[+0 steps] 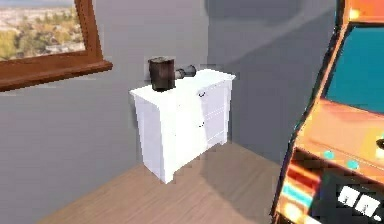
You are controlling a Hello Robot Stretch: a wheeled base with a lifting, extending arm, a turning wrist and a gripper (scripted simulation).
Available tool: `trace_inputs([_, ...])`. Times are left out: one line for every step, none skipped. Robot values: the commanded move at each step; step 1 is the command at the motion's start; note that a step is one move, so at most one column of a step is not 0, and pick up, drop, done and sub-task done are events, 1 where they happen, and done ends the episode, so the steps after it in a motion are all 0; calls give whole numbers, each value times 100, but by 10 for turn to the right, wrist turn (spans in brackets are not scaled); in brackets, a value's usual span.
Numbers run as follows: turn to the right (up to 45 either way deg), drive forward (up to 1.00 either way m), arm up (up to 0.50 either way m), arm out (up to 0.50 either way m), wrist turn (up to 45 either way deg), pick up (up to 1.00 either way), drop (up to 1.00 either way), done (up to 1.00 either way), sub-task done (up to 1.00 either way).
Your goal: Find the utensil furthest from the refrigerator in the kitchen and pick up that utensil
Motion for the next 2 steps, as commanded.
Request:
trace_inputs([-450, 0, 0, 0, 0, 0, 0, 0, 0])
trace_inputs([-210, 0, 0, 0, 0, 0, 0, 0, 0])
